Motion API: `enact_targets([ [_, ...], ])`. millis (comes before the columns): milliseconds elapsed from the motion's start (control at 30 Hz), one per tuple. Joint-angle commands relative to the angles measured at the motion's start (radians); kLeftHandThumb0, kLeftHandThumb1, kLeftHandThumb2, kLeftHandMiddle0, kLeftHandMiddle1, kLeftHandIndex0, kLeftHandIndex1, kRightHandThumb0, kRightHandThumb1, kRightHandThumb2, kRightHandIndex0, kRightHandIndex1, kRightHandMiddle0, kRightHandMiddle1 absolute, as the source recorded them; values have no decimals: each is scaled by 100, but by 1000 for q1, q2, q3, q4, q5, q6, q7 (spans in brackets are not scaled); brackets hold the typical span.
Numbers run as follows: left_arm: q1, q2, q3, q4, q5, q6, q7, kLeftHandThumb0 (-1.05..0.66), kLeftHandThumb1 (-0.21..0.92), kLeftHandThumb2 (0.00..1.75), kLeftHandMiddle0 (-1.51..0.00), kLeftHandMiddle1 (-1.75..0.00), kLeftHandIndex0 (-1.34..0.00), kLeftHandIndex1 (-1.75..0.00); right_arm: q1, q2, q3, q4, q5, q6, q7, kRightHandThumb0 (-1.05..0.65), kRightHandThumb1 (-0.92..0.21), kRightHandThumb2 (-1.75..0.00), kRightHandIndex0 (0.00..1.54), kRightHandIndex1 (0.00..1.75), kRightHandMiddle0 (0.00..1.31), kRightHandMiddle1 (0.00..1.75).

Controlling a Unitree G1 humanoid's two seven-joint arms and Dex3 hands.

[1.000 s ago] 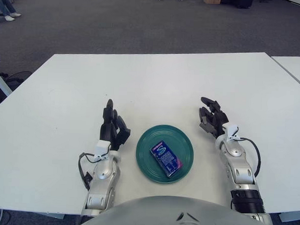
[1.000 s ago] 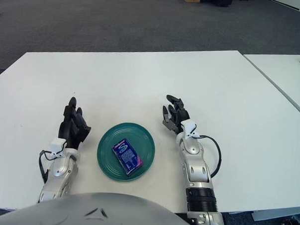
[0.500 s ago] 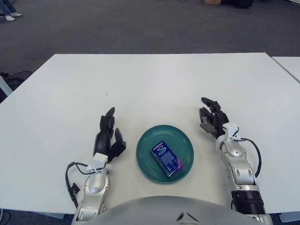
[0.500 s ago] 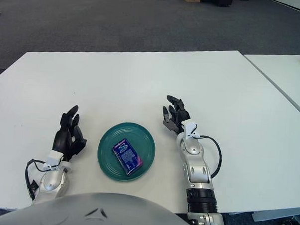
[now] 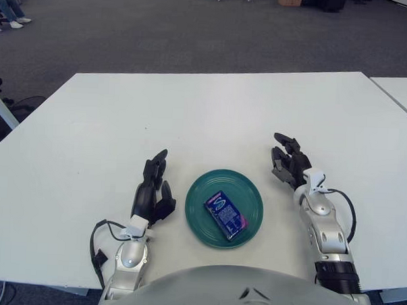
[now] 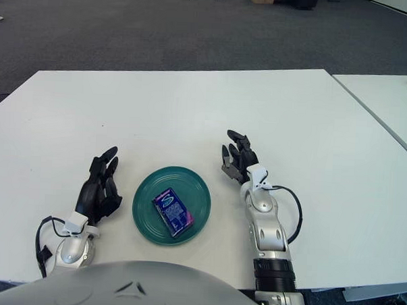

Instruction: Put the gum into the plate.

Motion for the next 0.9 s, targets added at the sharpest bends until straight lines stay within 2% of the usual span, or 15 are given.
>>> enact_targets([
  [0,-16,20,-1,44,-20,-3,-47,-105,92,100,-22,0,0,-46,39,21,69,153,22,-131,97,-81,-92,-96,3,0,0,8],
  [167,-22,38,10,52,-47,25,-90,-105,92,103,-15,-1,0,-33,38,9,77,197,0,-215,107,-88,-92,-102,0,0,0,1],
  [300,-32,46,24,75,-81,36,-129,-105,92,105,-9,0,0,-22,84,-9,104,158,-69,-243,79,-94,-92,-104,0,0,0,0],
  [500,-49,35,42,110,-122,26,-160,-105,92,105,-4,0,0,-12,98,-12,131,130,-112,-198,57,-99,-92,-104,0,0,0,0],
  [667,-62,22,56,136,-126,7,-156,-105,92,105,-1,0,0,-7,70,23,134,157,-129,-148,4,-100,-92,-106,0,0,0,0],
  [867,-74,9,74,144,-112,-14,-132,-105,92,103,0,0,0,-5,87,27,137,130,-137,-131,-31,-99,-92,-108,0,0,0,0],
])
